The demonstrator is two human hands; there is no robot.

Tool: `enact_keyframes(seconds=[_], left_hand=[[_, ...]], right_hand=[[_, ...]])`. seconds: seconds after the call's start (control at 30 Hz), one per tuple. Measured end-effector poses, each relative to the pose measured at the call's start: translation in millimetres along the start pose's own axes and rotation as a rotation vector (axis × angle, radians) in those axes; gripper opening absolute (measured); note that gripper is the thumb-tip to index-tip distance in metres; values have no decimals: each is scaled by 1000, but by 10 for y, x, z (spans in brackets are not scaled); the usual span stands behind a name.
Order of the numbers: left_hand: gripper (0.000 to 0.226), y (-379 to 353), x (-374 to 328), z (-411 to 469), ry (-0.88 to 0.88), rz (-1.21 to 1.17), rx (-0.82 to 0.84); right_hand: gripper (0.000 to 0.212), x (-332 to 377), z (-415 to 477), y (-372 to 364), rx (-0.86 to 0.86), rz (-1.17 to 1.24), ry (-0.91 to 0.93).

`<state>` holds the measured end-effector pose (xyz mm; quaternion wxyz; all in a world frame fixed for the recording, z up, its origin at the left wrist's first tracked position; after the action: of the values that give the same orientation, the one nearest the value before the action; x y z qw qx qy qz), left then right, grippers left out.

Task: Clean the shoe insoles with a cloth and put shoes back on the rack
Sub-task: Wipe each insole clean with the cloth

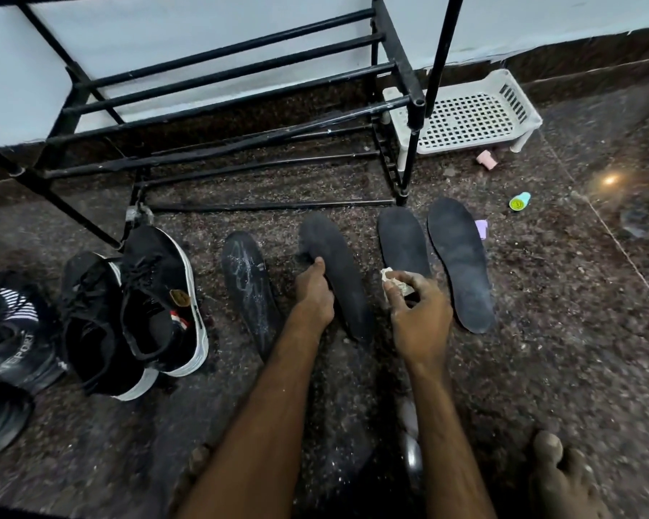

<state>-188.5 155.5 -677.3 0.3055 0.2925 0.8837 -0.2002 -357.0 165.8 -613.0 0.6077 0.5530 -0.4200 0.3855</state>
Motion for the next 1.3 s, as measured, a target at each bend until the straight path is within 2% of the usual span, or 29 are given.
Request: enact_keyframes(seconds=[0.07, 0.13, 0.23, 0.33, 0.43, 0.57, 0.67, 0.83, 0.87, 0.93, 1.07, 1.13, 1.23, 1.3], left_hand=[[26, 7, -19, 84, -67, 214, -38], [39, 73, -99, 121, -179, 543, -106], [50, 299, -407, -54, -383, 946, -322], [41, 817, -720, -220, -472, 1043, -611], [40, 1370, -758, -180, -398, 1059, -717], [52, 1549, -606, -175, -263, 1173, -629], [49, 1553, -509, -112, -232, 1128, -551], [17, 1532, -399, -102, -125, 647, -308], [12, 1510, -406, -172, -129, 577, -253], [17, 1511, -449, -407, -157, 454, -167], [16, 1624, -538, -971, -303, 373, -78], [11, 1708, -589, -1245, -354, 372, -52], [30, 1773, -666, -1531, -370, 446, -15], [35, 1732, -729, -1703, -381, 503, 48]], right_hand=[[13, -18, -14, -10, 4, -12, -2], [14, -31, -14, -22, 12, -21, -3], [15, -1, -7, -75, 24, -13, 0], [16, 83, -48, -178, 62, 11, -2], [15, 163, -134, -281, 103, 19, -1], [13, 230, -243, -366, 182, 13, -34], [12, 238, -288, -416, 257, -13, -67], [5, 233, -329, -488, 297, 5, -58], [6, 244, -336, -494, 300, 43, -62], [13, 309, -378, -492, 307, 132, -55], [19, 516, -468, -521, 346, 127, -20], [15, 641, -528, -577, 429, 102, -34], [31, 868, -601, -673, 650, 69, -30], [32, 1007, -642, -681, 752, 49, 24]])
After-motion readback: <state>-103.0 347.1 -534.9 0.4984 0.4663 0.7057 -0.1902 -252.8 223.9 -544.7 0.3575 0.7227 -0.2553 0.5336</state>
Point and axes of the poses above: each hand's wrist, its own z-axis towards the middle knuckle, its own y-axis out of the back of the hand, x = y × z, the point moved 4 cm from there along z, towards the middle knuckle, and after that the axes turned 7 degrees about z, right-handed, at the moved point
